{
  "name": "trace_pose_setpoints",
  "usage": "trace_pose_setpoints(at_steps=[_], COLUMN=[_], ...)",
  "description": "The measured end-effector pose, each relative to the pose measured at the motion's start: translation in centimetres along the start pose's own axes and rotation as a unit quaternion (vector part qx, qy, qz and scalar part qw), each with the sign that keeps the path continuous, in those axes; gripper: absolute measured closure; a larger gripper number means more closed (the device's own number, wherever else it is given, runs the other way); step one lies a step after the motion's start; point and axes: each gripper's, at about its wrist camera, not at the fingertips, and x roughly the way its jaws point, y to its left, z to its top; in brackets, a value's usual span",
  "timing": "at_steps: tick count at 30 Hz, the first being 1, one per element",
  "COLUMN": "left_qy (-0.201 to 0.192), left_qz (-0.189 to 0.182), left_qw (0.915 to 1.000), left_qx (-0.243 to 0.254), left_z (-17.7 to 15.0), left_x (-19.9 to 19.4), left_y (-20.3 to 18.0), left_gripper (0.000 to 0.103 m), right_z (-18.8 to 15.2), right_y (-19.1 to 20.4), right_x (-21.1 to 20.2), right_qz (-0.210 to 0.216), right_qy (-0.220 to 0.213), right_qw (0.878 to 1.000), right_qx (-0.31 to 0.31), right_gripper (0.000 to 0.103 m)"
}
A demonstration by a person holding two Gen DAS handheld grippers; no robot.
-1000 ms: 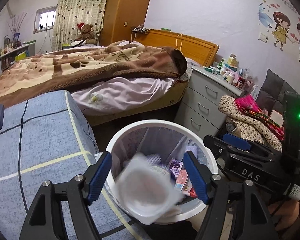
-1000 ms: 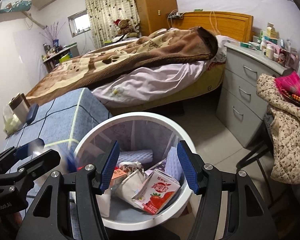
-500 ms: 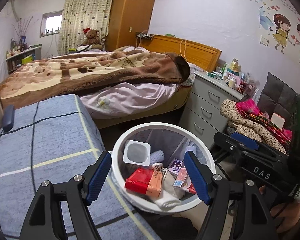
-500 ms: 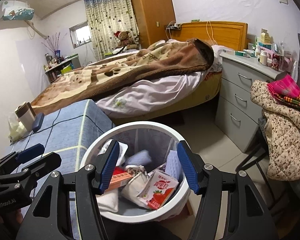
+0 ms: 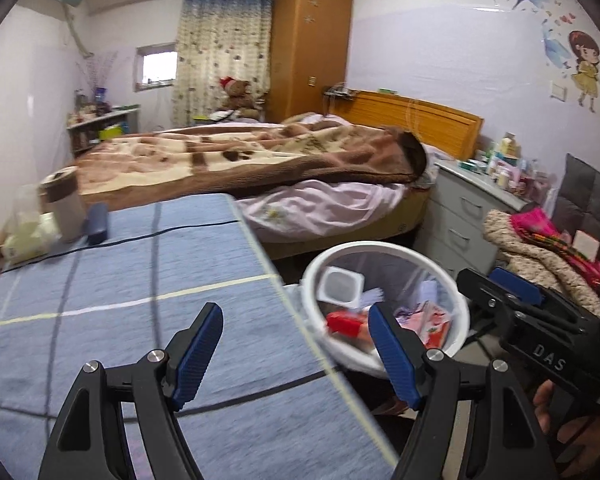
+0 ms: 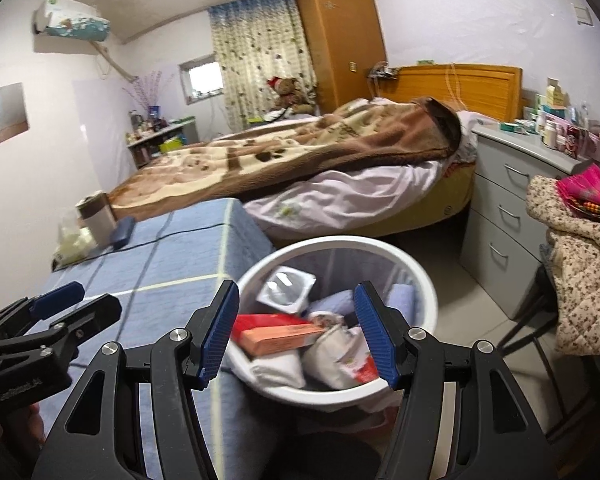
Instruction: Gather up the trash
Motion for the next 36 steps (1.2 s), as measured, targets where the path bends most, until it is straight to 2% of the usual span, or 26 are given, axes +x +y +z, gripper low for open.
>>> trace_pose_setpoints(at_steps=[5,10,15,36], left_qy=[-0.010,-0.023,-0.032,-0.033], left_qz=[0.038,0.060,0.099,0.108], left_qw=[0.9992,0.9977,0.9945,0.9932], left_qx=[-0.009,-0.024,-0.011,-0.025], left_z=[-1.2,-2.3,-3.2,-4.3], left_x=[-2.0,-3.8,-4.8,-5.8], left_y=[1.3,2.4,2.5,3.0], left_gripper=[0.028,0.028,0.028,0.028], right_z=[-0.6,-1.3,-1.9,-2.9], right_y=[1.2,1.9,2.5,3.3], right_x=[-0.4,-1.0,-1.2,-1.7], right_qz=[0.012,0.023,0.027,0.034], right_qy=[-0.006,-0.018,-0.018,-0.017], right_qw=[1.000,0.999,0.999,0.999], right_qx=[-0.014,-0.020,-0.027,-0.026], right_gripper=[0.041,0.041,0.041,0.041])
